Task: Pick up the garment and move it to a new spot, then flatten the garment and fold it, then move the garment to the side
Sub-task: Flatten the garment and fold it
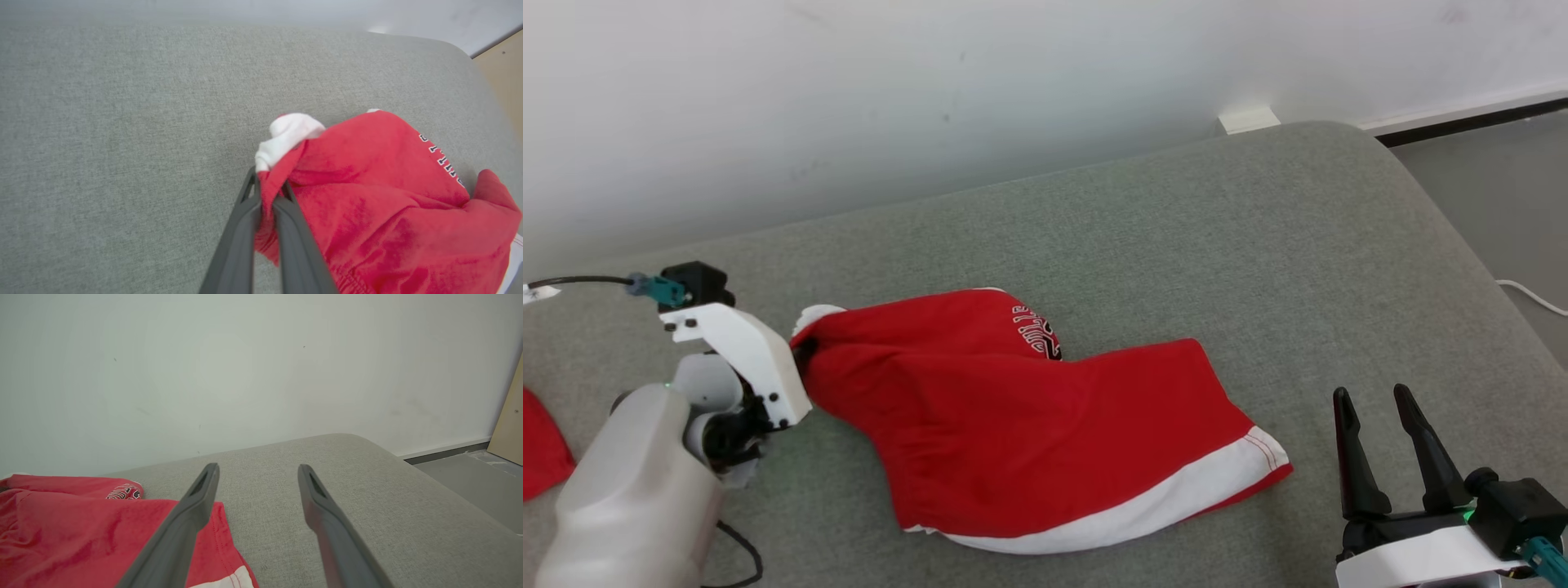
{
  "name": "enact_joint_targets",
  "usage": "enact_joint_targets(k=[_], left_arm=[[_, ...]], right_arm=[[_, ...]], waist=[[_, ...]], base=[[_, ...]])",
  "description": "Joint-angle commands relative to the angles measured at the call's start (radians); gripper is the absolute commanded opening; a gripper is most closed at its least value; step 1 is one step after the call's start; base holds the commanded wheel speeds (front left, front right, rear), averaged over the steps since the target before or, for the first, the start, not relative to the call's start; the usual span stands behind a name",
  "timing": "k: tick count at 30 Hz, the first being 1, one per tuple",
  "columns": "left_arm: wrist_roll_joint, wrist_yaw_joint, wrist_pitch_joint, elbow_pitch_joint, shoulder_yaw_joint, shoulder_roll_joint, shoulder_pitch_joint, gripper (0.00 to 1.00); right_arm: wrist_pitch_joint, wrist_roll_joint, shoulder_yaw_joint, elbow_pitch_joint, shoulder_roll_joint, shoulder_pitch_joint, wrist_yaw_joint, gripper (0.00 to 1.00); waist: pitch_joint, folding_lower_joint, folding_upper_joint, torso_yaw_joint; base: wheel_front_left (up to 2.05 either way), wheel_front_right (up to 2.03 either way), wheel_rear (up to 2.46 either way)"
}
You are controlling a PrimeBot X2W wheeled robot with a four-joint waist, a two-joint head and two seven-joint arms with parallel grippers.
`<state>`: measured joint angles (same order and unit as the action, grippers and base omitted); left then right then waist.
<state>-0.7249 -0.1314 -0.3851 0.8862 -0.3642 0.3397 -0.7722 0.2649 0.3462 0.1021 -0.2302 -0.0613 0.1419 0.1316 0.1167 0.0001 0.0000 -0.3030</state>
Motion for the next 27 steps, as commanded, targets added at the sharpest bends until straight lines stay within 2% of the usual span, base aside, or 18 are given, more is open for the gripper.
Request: enact_joint_targets(k=[1,2,3,4,8,13,21,24,27], left_arm=[[-0.016,0.002,0.011,0.013,0.004,0.01,-0.011,0.15],[-0.019,0.002,0.015,0.028,0.006,0.008,-0.016,0.43],[-0.023,0.002,0.02,0.04,0.007,0.003,-0.02,0.87],[-0.024,0.002,0.03,0.049,0.009,-0.001,-0.024,1.0],[-0.036,0.002,0.084,0.043,-0.019,-0.009,-0.015,1.0],[-0.035,0.002,0.174,-0.038,-0.089,0.001,0.025,1.0],[0.03,0.003,0.466,-0.218,-0.142,0.04,0.109,1.0],[0.073,0.027,0.579,-0.288,-0.146,0.044,0.165,1.0],[0.098,0.071,0.635,-0.365,-0.127,0.045,0.24,1.0]], right_arm=[[-0.001,0.001,0.002,-0.004,0.001,0.009,-0.002,1.0],[-0.001,-0.001,0.004,-0.005,0.002,0.013,-0.002,1.0],[-0.001,-0.003,0.006,-0.006,0.003,0.017,-0.002,1.0],[-0.001,-0.004,0.007,-0.007,0.003,0.019,-0.002,1.0],[-0.001,-0.007,0.018,-0.009,0.005,0.014,-0.002,1.0],[-0.001,-0.012,0.023,-0.012,-0.004,-0.008,-0.002,1.0],[-0.001,-0.021,0.018,-0.001,-0.033,-0.038,-0.002,1.0],[-0.001,-0.024,0.014,0.004,-0.042,-0.047,-0.002,1.0],[-0.001,-0.017,0.023,0.009,-0.051,-0.054,-0.002,1.0]], waist=[[0.002,-0.0001,0.0,-0.005],[0.001,-0.0001,0.0,-0.007],[-0.001,-0.0001,0.0,-0.009],[-0.003,-0.0001,0.0,-0.009],[-0.026,-0.0001,0.0,0.005],[-0.068,-0.0001,0.0,0.055],[-0.121,-0.0001,0.0,0.152],[-0.133,-0.0001,0.0,0.182],[-0.144,-0.0001,0.0,0.202]], base=[[0.0,0.0,0.0],[0.0,0.0,0.0],[0.0,0.0,0.0],[0.0,0.0,0.0],[0.0,0.0,0.0],[0.0,0.0,0.0],[0.0,0.0,0.0],[0.0,0.0,0.0],[0.0,0.0,0.0]])
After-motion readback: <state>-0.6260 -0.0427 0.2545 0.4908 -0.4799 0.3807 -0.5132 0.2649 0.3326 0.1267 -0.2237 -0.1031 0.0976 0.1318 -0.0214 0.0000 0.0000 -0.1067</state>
